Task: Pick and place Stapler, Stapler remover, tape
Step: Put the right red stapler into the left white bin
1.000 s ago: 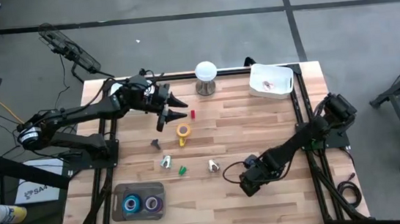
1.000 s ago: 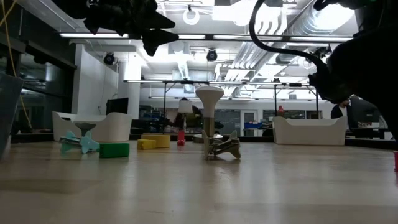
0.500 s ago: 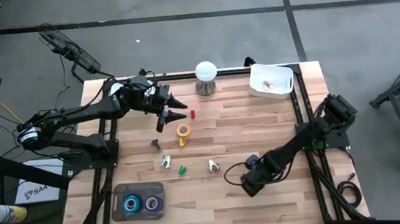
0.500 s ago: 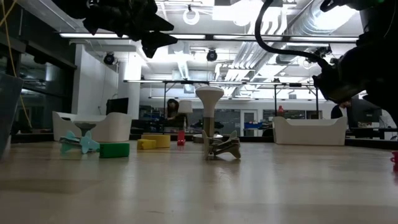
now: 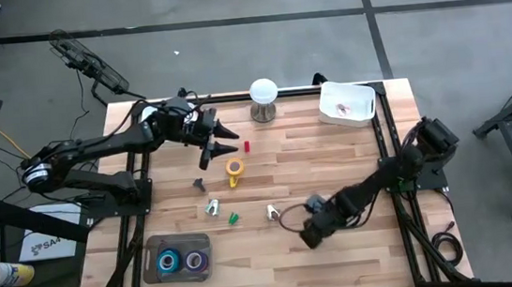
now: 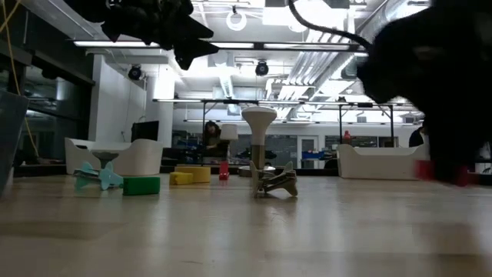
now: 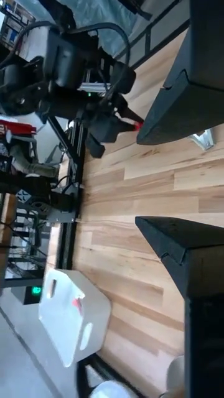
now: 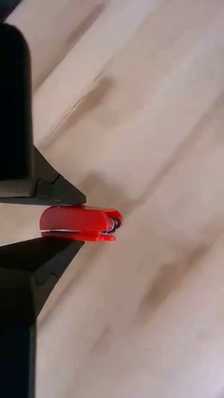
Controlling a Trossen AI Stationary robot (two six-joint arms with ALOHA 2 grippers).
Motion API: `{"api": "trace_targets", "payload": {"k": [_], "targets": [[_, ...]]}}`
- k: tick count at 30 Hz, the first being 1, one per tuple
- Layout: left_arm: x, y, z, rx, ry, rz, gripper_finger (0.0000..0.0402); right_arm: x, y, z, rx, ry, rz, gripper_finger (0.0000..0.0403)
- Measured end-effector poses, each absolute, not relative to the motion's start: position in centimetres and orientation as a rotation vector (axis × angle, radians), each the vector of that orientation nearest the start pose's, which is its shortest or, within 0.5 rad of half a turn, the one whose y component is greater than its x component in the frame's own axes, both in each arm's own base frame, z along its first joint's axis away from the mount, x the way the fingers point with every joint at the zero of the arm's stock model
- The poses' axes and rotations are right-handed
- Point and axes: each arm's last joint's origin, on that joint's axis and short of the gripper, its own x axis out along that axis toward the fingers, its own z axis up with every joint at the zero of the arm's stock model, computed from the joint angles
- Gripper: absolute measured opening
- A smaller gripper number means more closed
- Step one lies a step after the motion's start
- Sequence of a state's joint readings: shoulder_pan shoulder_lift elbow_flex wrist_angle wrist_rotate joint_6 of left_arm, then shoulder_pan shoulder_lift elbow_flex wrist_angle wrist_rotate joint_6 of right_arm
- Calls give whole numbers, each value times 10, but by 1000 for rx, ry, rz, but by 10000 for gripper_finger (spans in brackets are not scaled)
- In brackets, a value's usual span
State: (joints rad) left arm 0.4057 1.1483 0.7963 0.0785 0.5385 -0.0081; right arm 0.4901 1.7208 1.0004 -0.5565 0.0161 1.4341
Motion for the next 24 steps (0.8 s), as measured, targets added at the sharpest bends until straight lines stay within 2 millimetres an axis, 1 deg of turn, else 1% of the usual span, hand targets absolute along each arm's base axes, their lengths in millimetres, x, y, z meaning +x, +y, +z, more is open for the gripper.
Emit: {"api": "trace_targets", "payload": {"k": [3, 7, 11, 15, 19, 24], "targets": [[235, 85, 293, -116, 235, -134, 195, 286, 136, 165, 893, 1141, -470, 53], [233, 84, 296, -102, 222, -149, 195, 302, 117, 189, 845, 916, -384, 53], [232, 82, 301, -103, 185, -186, 195, 316, 92, 215, 757, 696, -338, 53], [232, 80, 310, -108, 116, -252, 195, 323, 67, 239, 651, 539, -296, 53], [232, 79, 317, -122, 59, -316, 195, 326, 45, 258, 552, 416, -261, 53], [232, 79, 323, -149, 13, -319, 195, 327, 21, 278, 448, 304, -207, 53]]}}
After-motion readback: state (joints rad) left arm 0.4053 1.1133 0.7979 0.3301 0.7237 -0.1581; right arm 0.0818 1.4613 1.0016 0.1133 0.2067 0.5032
